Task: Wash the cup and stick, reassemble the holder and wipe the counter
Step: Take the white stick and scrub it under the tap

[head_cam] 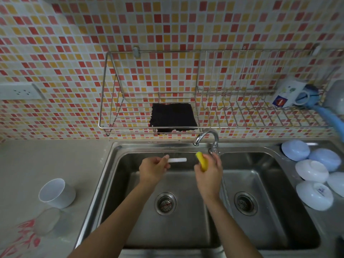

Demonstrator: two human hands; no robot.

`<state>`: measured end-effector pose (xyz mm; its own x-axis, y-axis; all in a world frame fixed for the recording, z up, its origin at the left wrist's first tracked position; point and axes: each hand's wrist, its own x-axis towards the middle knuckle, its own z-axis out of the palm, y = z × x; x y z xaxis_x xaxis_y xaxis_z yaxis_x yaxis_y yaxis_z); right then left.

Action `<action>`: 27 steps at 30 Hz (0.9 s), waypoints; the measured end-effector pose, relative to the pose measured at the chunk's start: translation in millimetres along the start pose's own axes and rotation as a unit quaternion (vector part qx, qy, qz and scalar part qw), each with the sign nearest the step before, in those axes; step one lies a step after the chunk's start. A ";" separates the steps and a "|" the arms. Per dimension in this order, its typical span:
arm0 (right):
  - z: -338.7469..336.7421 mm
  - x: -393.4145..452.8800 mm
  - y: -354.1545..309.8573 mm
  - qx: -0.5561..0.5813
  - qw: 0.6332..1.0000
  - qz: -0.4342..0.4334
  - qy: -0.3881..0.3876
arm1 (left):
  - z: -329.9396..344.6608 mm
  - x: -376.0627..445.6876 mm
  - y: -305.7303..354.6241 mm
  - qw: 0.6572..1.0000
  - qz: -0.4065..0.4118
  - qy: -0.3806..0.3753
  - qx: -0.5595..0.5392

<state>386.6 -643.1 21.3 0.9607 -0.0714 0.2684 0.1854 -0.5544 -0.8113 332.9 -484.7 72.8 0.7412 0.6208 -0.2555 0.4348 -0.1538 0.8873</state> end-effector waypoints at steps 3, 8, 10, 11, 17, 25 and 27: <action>2.2 37.5 31.2 -0.005 0.998 0.061 -0.002 | 11.0 10.4 10.4 0.998 0.020 -0.054 -0.010; 16.6 76.3 58.9 -0.009 0.981 0.160 -0.111 | 35.5 24.3 15.0 0.995 0.045 -0.086 0.009; 20.4 83.5 67.1 -0.011 0.977 0.165 -0.136 | 41.2 27.5 17.3 0.993 0.062 -0.100 0.030; 21.0 86.2 69.4 -0.010 0.976 0.168 -0.140 | 43.8 29.9 17.9 0.991 0.071 -0.103 0.042; 34.1 78.7 68.8 -0.043 0.977 0.122 -0.171 | 60.7 38.6 24.5 0.984 0.109 -0.113 0.089; 19.4 70.1 70.0 0.020 0.985 0.125 -0.121 | 77.3 44.4 25.1 0.979 0.135 -0.128 0.085; 14.9 68.0 70.8 0.032 0.987 0.117 -0.109 | 80.6 42.9 25.2 0.978 0.144 -0.126 0.080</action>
<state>468.1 -674.8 -25.6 0.9991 -0.0067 -0.0429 -0.0407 -0.4901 -0.8707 416.8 -523.9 53.3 0.9388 0.3274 -0.1076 0.2484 -0.4265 0.8697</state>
